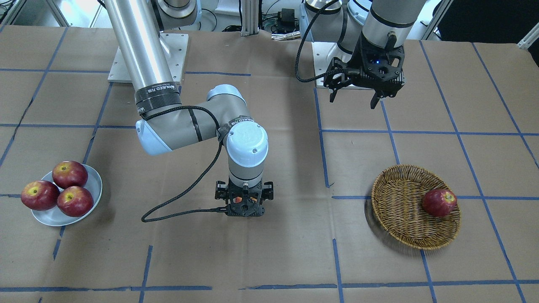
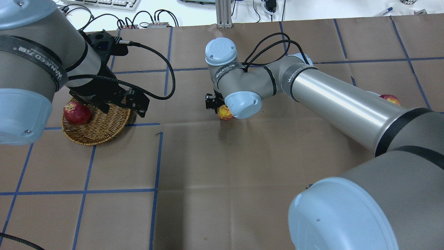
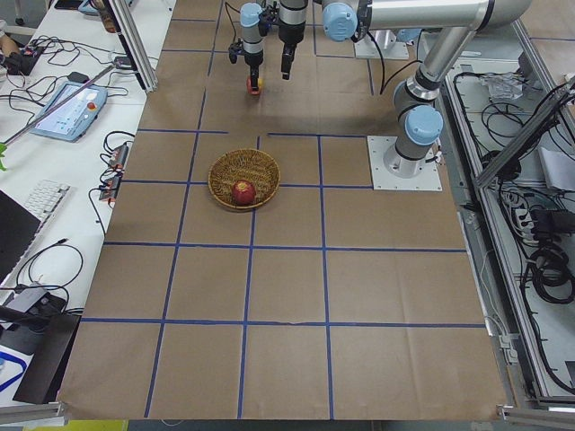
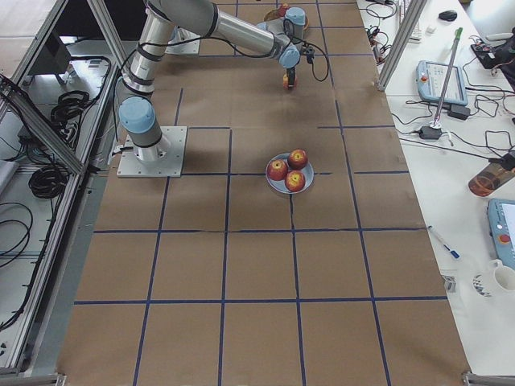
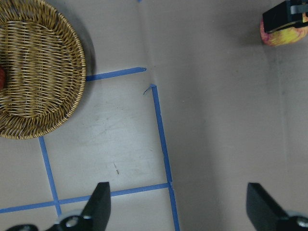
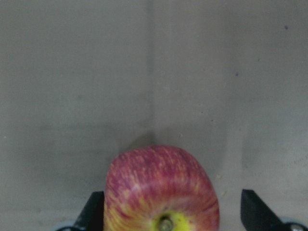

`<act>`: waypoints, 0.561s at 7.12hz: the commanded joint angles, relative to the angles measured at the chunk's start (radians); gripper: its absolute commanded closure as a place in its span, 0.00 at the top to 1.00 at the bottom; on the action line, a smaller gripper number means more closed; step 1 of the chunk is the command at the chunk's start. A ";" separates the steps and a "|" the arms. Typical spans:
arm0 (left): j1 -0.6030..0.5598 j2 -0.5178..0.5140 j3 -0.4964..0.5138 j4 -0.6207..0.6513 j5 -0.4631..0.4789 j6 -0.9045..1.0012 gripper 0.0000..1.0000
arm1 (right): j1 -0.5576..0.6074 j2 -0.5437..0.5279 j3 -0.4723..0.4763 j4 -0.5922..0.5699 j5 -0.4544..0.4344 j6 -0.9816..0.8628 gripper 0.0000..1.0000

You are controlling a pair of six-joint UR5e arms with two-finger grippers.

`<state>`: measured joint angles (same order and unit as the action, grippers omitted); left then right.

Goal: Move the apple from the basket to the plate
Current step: 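Lower the right gripper and close it around the apple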

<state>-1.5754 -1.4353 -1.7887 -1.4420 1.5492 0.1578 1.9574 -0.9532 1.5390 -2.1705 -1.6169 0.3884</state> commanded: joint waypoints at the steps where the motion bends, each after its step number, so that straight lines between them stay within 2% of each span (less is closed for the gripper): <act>1: 0.000 -0.007 0.009 0.000 0.002 0.000 0.98 | 0.000 0.022 0.000 -0.063 -0.001 0.001 0.84; 3: 0.000 -0.010 0.012 -0.001 0.003 -0.001 0.98 | -0.002 0.021 -0.003 -0.063 -0.006 0.000 0.59; 4: 0.000 -0.008 0.014 -0.001 0.002 -0.001 0.99 | -0.005 0.008 -0.008 -0.057 -0.005 -0.003 0.57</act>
<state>-1.5754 -1.4425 -1.7783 -1.4429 1.5511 0.1570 1.9555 -0.9365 1.5353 -2.2301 -1.6216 0.3874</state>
